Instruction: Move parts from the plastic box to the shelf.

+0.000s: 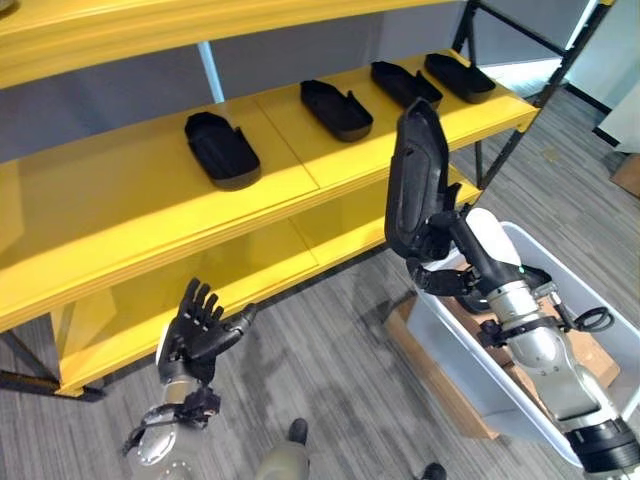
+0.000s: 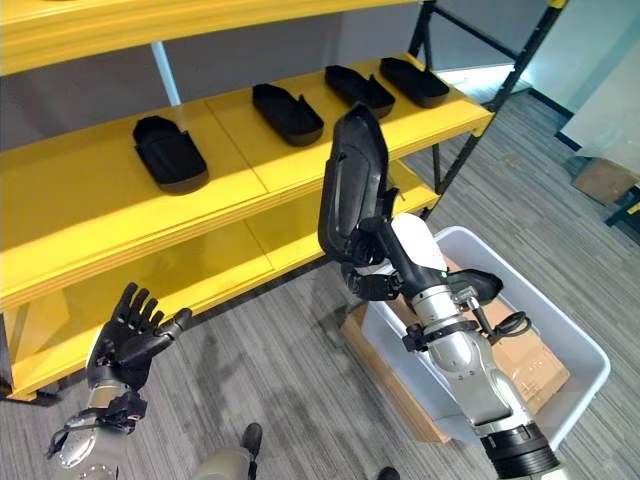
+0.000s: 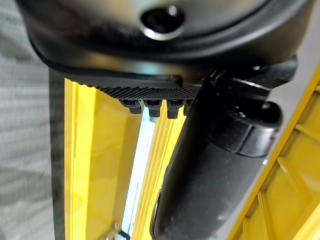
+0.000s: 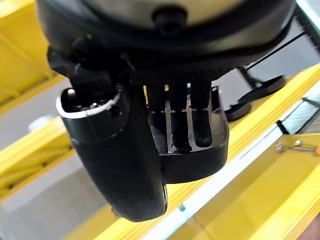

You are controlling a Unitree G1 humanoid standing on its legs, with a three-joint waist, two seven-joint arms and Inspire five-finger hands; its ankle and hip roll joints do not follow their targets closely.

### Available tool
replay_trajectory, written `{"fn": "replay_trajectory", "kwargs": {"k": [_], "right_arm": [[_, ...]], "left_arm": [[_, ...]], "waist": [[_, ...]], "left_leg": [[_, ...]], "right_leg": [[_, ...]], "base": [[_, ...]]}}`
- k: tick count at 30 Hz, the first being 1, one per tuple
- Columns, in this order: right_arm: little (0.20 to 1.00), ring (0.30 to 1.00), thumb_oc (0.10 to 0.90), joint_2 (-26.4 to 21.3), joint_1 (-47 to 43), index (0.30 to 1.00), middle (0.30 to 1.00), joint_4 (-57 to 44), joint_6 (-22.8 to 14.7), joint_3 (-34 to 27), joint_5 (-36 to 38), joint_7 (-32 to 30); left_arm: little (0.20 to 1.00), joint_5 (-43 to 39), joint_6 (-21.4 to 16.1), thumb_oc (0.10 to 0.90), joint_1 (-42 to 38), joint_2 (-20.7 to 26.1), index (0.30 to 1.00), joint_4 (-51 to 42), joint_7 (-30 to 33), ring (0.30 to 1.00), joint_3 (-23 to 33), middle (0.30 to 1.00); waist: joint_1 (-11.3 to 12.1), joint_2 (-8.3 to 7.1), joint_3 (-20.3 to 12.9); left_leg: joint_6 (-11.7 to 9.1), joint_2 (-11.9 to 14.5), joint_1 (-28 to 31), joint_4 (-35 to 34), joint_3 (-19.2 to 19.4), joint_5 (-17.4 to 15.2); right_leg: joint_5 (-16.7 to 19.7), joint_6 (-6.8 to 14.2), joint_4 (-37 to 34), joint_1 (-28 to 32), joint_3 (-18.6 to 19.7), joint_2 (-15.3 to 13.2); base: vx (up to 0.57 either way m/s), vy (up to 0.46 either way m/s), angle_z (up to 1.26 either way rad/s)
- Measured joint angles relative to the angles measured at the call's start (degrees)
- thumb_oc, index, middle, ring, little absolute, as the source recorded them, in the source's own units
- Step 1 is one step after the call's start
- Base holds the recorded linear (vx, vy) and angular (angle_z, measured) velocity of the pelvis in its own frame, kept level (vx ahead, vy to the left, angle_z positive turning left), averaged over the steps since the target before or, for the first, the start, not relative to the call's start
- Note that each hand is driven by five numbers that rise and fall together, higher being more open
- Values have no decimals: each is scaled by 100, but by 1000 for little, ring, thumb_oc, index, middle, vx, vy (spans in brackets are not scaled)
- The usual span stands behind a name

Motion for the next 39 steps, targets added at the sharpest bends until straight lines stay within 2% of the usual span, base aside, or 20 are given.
{"fn": "replay_trajectory", "kwargs": {"k": [1,2,3,4,5,6,7,8,9,10,12,14,19,29,33,35,36,37,38,39], "right_arm": [[300,300,400,-7,-1,300,300,3,2,16,0,39],[300,300,400,1,7,300,300,18,2,30,2,77],[300,300,400,-3,8,300,300,23,2,67,2,90],[300,300,400,-3,5,300,300,23,-3,134,3,108],[300,300,400,-1,7,300,300,21,-30,179,4,130],[300,300,400,-8,-13,300,300,13,-124,243,9,203],[300,300,400,-11,-41,300,300,19,-160,255,25,218],[300,300,400,-24,-81,300,300,19,-167,302,27,225],[300,300,400,-128,-75,300,300,25,-179,314,31,242],[300,300,400,-217,-78,300,300,47,-168,332,32,288],[300,300,400,-475,-92,300,300,67,-140,359,64,350],[300,300,400,-579,-80,300,300,74,-110,344,130,367],[300,300,400,-644,-37,300,300,39,-112,308,253,376],[300,300,400,-756,-41,300,300,-14,-119,304,385,514],[300,300,400,-911,-88,300,300,-13,-129,303,478,515],[300,300,400,-1016,-100,300,300,-12,-132,301,478,515],[300,300,400,-1079,-118,300,300,-13,-141,300,474,512],[300,300,400,-1076,-117,300,300,-12,-144,301,474,511],[300,300,400,-1037,-115,300,300,-13,-149,303,473,512],[300,300,400,-992,-116,300,300,-22,-171,295,475,508]], "left_arm": [[1000,21,0,900,-17,10,1000,9,0,1000,5,1000],[1000,22,1,900,-61,5,1000,30,0,1000,-22,1000],[1000,26,0,900,-86,5,1000,32,-2,1000,-32,1000],[1000,29,-7,900,-108,8,1000,27,-4,1000,-33,1000],[1000,30,-9,900,-111,11,1000,26,-3,1000,-26,1000],[1000,31,-26,900,-70,34,1000,10,-4,1000,-27,1000],[1000,32,-28,900,-34,5,1000,11,-4,1000,-38,1000],[1000,31,-32,900,18,-65,1000,10,-2,1000,-37,1000],[1000,31,-9,900,64,-170,1000,25,1,1000,-104,1000],[1000,40,16,900,152,-215,1000,-17,-24,1000,-228,1000],[1000,84,16,900,178,-302,1000,-109,-56,1000,-367,1000],[1000,84,18,900,123,-316,1000,-117,-96,1000,-406,1000],[1000,74,15,900,213,-542,1000,-300,-131,1000,-362,1000],[1000,15,16,900,194,-541,1000,-363,-140,1000,-351,1000],[1000,7,16,900,131,-535,1000,-343,-143,1000,-366,1000],[1000,-28,16,900,32,-530,1000,-246,-143,1000,-373,1000],[1000,-33,12,900,14,-525,1000,-198,-142,1000,-359,1000],[1000,-32,11,900,31,-520,1000,-185,-142,1000,-352,1000],[1000,-31,8,900,39,-478,1000,-129,-142,1000,-352,1000],[1000,-31,11,900,35,-391,1000,-91,-143,1000,-357,1000]], "waist": [[-20,27,16],[-122,125,75],[-179,201,104],[-224,279,135],[-225,291,134],[-207,257,121],[-226,258,124],[-277,249,118],[-351,320,114],[-357,367,95],[-488,433,114],[-606,440,115],[-621,606,80],[-591,644,64],[-496,664,80],[-527,635,100],[-473,593,126],[-455,553,149],[-443,405,231],[-482,287,296]], "left_leg": [[49,-54,36,-8,-191,26],[103,-21,134,-61,-394,79],[122,45,167,-95,-515,93],[147,110,214,-157,-645,114],[111,180,261,-227,-656,182],[-16,214,359,-414,-677,273],[-23,230,381,-452,-739,272],[-49,248,383,-488,-774,281],[-55,211,431,-535,-836,296],[10,236,501,-645,-870,312],[-106,318,436,-660,-1058,356],[-173,360,545,-692,-1176,374],[-232,464,778,-879,-1109,367],[-319,306,797,-839,-1088,421],[-374,113,548,-364,-1023,452],[-558,18,361,-102,-847,582],[-585,38,261,-2,-566,695],[-561,48,250,14,-615,691],[-302,122,243,119,-606,495],[-242,269,250,241,-595,296]], "right_leg": [[-3,2,321,-97,415,3],[-571,286,786,-235,965,172],[-1147,430,1046,-260,1293,456],[-1704,459,1292,-356,1536,899],[-1980,454,1360,-411,1551,1166],[-2329,264,1161,-557,1215,1817],[-2466,162,953,-622,1125,2203],[-2432,-78,753,-688,1131,2615],[-2282,-403,617,-583,1061,2689],[-2212,-387,525,-516,1038,2751],[-2319,-259,523,-462,1062,2889],[-2382,-260,452,-375,1033,2942],[-2210,-353,-57,-2,1031,3007],[-2166,-320,-421,307,891,2891],[-2217,-278,-369,349,737,2750],[-2267,-300,-294,335,632,2642],[-2323,-417,-264,303,584,2511],[-2303,-484,-266,310,592,2480],[-2228,-633,-308,356,564,2423],[-2215,-653,-354,413,554,2342]], "base": [[93,126,55],[79,114,69],[56,62,74],[53,23,54],[90,0,45],[90,5,28],[86,10,24],[51,0,31],[72,-4,20],[77,-19,9],[64,-47,17],[80,-89,24],[81,-88,-4],[35,-60,11],[-47,-6,25],[-5,29,39],[36,20,26],[57,31,6],[37,38,-2],[53,89,6]]}}
